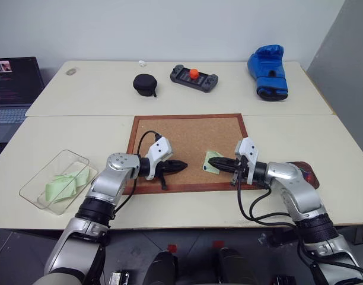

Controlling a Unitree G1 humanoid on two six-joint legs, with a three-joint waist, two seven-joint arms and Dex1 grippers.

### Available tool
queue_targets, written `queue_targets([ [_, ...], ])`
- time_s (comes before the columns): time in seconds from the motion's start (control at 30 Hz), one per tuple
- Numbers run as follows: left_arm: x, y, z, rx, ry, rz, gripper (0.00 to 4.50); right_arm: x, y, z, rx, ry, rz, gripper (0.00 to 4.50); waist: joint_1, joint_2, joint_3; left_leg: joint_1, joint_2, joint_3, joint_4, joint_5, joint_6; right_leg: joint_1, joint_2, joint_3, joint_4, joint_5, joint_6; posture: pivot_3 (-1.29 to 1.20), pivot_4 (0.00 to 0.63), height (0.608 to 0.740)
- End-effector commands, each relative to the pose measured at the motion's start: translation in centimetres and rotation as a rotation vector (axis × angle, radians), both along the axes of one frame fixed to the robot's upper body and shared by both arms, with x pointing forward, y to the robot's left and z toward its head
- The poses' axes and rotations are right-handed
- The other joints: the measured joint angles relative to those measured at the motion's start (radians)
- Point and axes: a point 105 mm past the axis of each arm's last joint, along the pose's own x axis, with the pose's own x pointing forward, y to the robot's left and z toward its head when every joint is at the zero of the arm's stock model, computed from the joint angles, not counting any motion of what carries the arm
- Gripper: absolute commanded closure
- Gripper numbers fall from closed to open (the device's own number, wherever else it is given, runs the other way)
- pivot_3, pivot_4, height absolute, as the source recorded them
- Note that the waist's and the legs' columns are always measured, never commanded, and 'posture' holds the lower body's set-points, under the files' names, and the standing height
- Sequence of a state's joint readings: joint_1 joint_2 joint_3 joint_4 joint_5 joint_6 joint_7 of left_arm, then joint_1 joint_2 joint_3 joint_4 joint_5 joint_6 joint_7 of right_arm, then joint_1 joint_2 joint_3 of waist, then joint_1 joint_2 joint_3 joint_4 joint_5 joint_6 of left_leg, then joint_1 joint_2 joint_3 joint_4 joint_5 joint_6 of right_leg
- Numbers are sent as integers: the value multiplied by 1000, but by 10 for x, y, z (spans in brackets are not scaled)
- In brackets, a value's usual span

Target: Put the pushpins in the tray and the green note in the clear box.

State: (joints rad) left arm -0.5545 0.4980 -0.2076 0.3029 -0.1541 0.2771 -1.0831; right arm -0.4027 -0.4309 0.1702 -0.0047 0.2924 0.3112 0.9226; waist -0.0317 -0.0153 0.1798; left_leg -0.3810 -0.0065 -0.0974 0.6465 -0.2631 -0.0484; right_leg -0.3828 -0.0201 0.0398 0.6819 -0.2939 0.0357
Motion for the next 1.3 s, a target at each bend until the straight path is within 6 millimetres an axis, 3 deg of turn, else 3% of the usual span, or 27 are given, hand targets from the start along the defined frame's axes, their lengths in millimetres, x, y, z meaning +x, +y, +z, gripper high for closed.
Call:
queue_targets([
  [0.03,-5,0,-11,35,34,-7,4500,0,-7,17,26,-45,-23,4432,0,0,0,0,0,0,0,0,0,0,0,0,0,0,0,0,150,740],
  [0.13,-5,1,-12,37,35,-8,4500,2,-14,22,24,-67,-67,4432,0,0,0,0,0,0,0,0,0,0,0,0,0,0,0,0,150,740],
  [0.23,-6,1,-12,38,35,-8,4500,3,-35,30,6,-93,-160,4432,1,0,0,0,0,0,0,0,0,0,0,0,0,0,0,0,150,740],
  [0.37,-7,3,-12,40,35,-7,4500,2,-76,38,2,-98,-358,4432,2,0,0,-1,0,-1,0,0,0,0,0,0,0,0,0,0,150,740],
  [0.43,-7,3,-13,40,35,-5,4500,2,-114,41,25,-87,-577,4432,2,0,0,-1,0,-1,0,0,0,0,0,0,0,0,0,0,150,740],
  [0.5,-6,2,-14,38,36,-3,4500,-4,-141,39,46,-54,-721,4432,2,0,0,-1,0,-1,-1,0,0,0,0,0,0,0,0,0,150,740],
  [0.57,-6,1,-14,36,37,-6,4500,-10,-153,35,56,-25,-794,4432,2,1,0,-1,0,0,-1,0,0,0,0,1,0,0,0,0,150,740],
  [0.83,-2,-3,-12,43,35,-32,4500,-27,-174,7,73,93,-1003,4432,1,1,-1,1,0,2,-1,0,0,2,0,0,0,0,0,0,150,740],
  [1.1,-1,-1,-12,48,36,-36,4500,-27,-196,0,67,106,-1118,4432,1,1,-1,1,0,4,-1,0,0,2,0,0,0,0,0,0,150,740],
  [1.3,-2,-1,-13,50,36,-40,4500,-26,-198,0,82,117,-1132,4432,1,1,-1,1,0,5,-1,0,0,2,0,0,0,0,0,0,150,740],
])
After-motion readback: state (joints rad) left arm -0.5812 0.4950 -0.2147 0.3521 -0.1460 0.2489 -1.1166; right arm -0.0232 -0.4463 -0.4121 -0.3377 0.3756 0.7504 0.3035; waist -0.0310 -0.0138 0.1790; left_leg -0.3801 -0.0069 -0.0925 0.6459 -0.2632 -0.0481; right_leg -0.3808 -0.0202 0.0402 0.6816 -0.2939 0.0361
